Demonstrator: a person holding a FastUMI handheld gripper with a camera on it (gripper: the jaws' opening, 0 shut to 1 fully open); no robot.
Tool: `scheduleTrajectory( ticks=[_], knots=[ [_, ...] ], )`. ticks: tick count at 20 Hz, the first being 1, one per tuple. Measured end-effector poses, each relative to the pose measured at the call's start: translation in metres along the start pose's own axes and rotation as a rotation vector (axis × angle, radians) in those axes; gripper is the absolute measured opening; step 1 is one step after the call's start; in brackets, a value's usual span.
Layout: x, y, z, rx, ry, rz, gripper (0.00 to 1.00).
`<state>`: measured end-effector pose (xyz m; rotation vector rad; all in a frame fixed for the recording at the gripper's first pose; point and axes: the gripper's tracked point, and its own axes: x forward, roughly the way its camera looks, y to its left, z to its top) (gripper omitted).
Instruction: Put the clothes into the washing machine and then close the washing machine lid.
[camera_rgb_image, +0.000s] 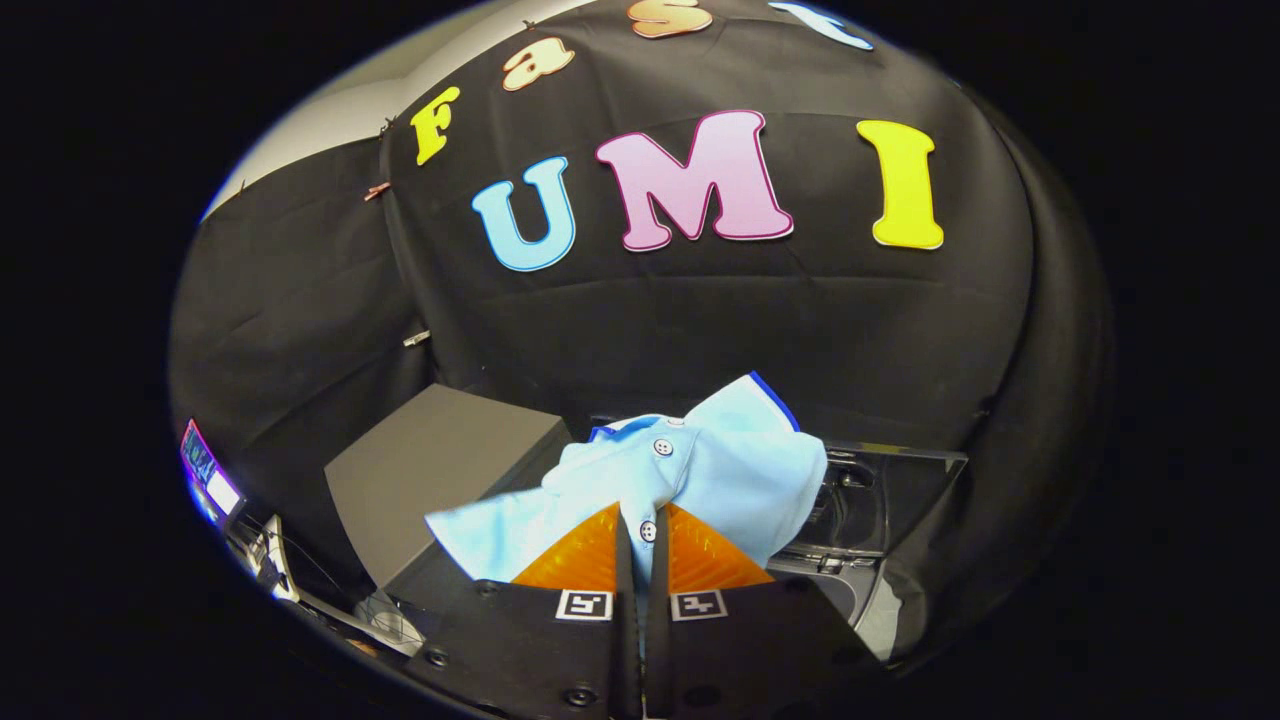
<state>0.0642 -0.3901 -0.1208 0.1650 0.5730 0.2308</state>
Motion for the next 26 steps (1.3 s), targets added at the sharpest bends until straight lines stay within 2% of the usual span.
scheduleTrajectory(
  ticks=[4, 9, 16, 22, 26],
  knots=[
    [0.012, -0.023, -0.028, -0.038, 0.029, -0.022, 0.07],
    [0.028, -0.044, -0.083, -0.022, 0.114, -0.064, 0.07],
    [0.058, -0.057, -0.142, 0.028, 0.213, -0.135, 0.07],
    [0.079, -0.072, -0.186, 0.106, 0.278, -0.238, 0.07],
    [0.087, -0.078, -0.217, 0.101, 0.319, -0.243, 0.07]
  ],
)
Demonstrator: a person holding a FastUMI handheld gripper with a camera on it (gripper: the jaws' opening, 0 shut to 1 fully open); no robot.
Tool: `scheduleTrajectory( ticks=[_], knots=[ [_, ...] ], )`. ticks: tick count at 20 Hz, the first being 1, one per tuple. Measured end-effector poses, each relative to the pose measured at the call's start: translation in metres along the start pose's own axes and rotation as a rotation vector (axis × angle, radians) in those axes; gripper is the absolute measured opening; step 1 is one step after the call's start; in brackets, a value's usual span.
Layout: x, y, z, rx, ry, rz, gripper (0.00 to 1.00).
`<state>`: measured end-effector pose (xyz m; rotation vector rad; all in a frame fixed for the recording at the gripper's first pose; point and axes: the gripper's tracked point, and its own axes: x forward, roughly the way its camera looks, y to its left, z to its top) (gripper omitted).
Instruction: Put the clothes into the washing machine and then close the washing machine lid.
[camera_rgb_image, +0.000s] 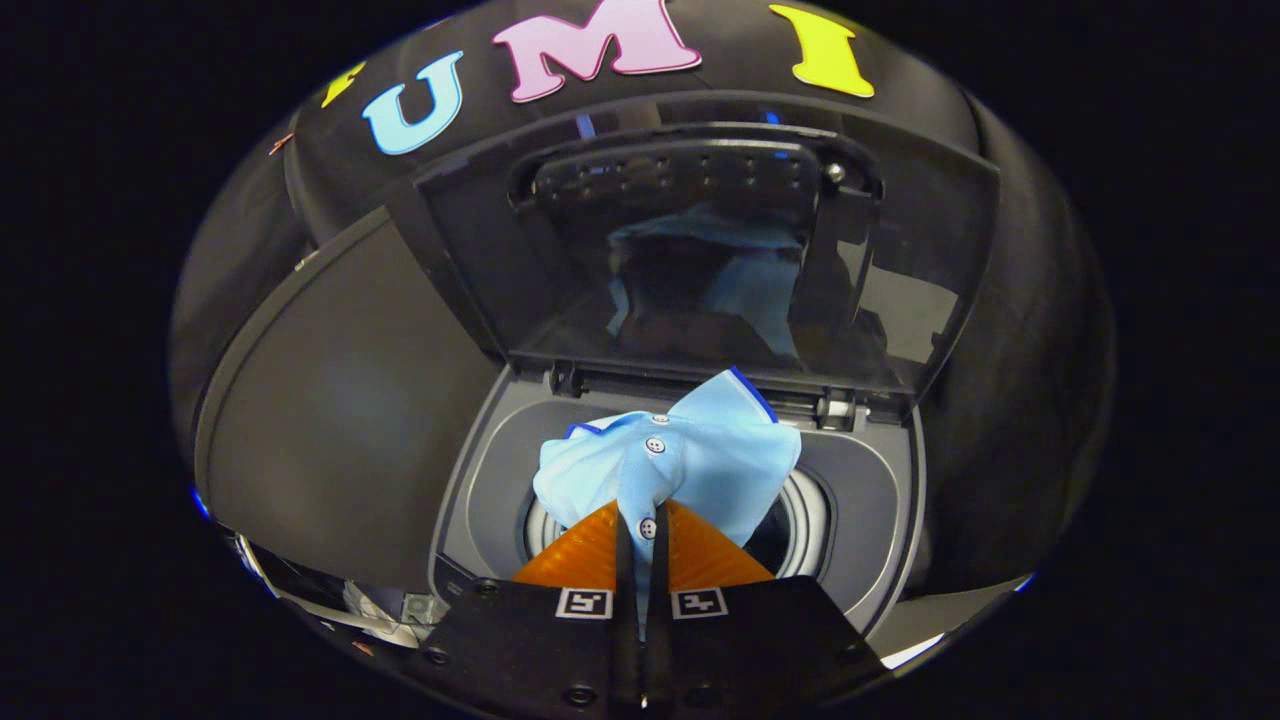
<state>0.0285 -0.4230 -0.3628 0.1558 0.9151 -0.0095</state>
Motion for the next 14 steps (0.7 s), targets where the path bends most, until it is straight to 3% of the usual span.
scheduleTrajectory(
  ticks=[14],
  knots=[
    [0.035, -0.015, -0.035, 0.013, 0.073, -0.107, 0.07]
  ],
)
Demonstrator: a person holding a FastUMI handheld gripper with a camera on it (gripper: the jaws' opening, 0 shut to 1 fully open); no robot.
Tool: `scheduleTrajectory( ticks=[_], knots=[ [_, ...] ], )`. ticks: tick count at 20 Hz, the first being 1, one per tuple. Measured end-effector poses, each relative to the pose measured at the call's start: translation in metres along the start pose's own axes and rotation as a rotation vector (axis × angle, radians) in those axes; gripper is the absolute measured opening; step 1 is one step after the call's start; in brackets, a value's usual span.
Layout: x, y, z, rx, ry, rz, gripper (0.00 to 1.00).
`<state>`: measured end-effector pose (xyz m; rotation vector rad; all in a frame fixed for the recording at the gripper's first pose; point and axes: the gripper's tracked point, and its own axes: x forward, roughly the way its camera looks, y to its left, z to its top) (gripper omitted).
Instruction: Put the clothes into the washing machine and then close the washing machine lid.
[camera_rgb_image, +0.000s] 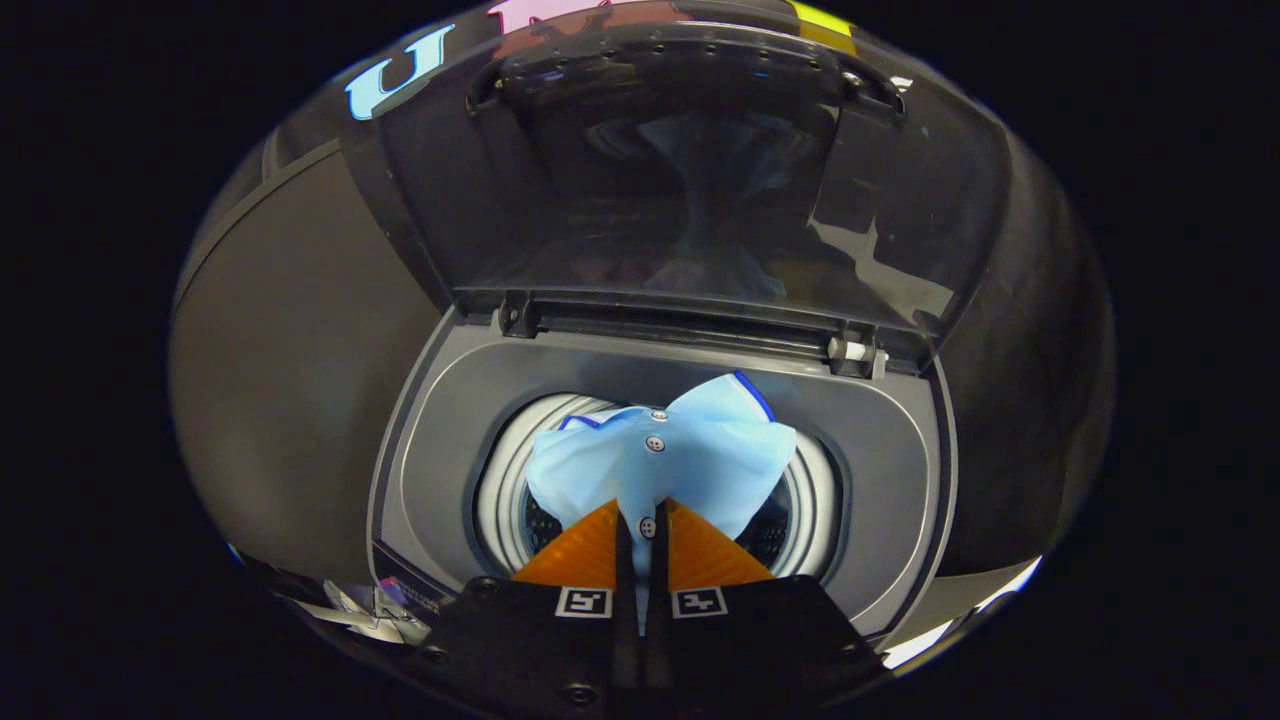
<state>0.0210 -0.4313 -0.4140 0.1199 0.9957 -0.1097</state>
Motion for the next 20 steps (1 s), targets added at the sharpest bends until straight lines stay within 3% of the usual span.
scheduleTrajectory(
  ticks=[7, 10, 20],
  knots=[
    [0.009, -0.004, -0.008, 0.002, 0.028, -0.040, 0.07],
    [0.018, -0.016, -0.014, -0.030, 0.046, -0.094, 0.07],
    [0.031, -0.015, -0.029, -0.006, 0.091, -0.090, 0.07]
  ],
)
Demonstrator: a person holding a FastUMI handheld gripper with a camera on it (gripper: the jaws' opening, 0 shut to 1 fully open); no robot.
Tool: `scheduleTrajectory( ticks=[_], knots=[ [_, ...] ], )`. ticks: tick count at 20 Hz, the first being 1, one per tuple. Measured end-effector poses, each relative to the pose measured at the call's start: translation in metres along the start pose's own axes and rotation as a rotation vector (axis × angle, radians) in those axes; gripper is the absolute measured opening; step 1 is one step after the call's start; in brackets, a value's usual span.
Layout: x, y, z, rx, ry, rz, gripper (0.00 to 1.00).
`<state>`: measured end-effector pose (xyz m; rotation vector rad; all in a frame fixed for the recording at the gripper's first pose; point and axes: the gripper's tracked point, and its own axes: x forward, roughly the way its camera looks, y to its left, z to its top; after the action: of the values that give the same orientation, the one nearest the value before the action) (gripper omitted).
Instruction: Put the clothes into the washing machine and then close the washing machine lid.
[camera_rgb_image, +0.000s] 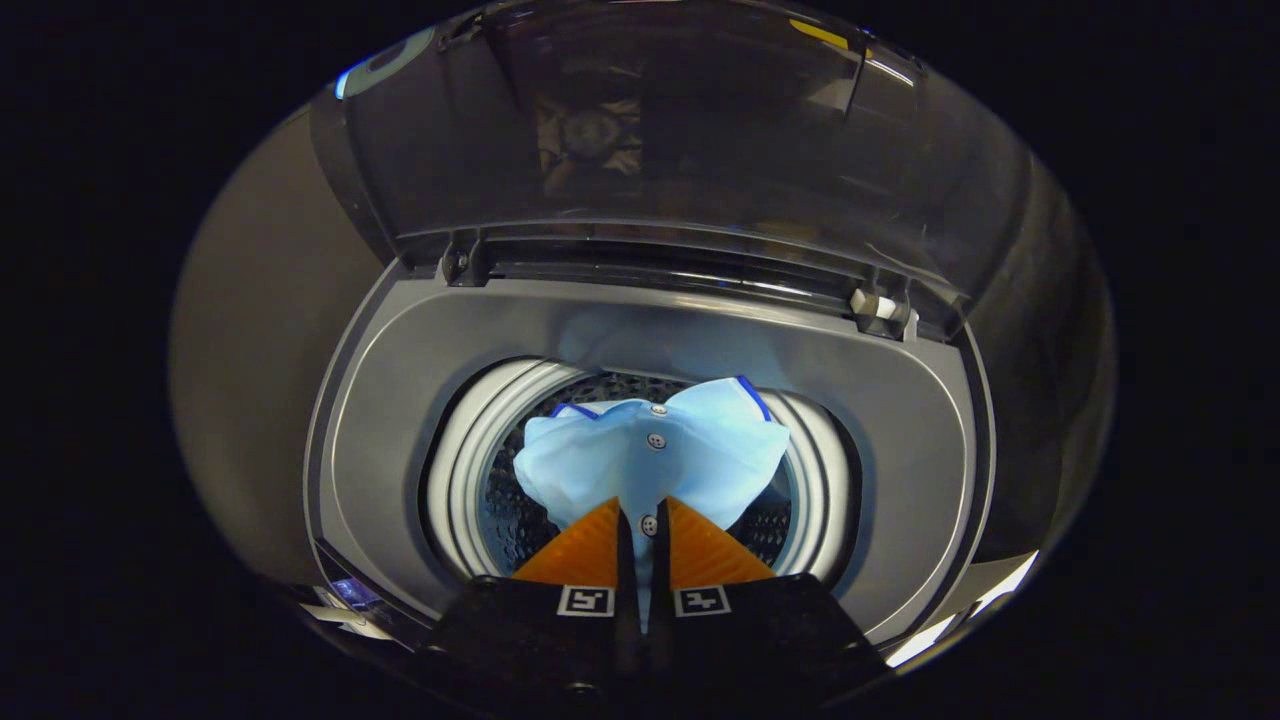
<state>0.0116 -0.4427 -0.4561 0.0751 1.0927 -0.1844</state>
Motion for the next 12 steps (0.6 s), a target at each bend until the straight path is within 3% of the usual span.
scheduleTrajectory(
  ticks=[2, 8, 12],
  knots=[
    [0.002, 0.000, -0.003, 0.022, 0.017, -0.002, 0.12],
    [-0.004, -0.015, 0.015, 0.059, -0.065, -0.066, 1.00],
    [-0.017, -0.017, 0.039, 0.092, -0.184, -0.080, 1.00]
  ],
)
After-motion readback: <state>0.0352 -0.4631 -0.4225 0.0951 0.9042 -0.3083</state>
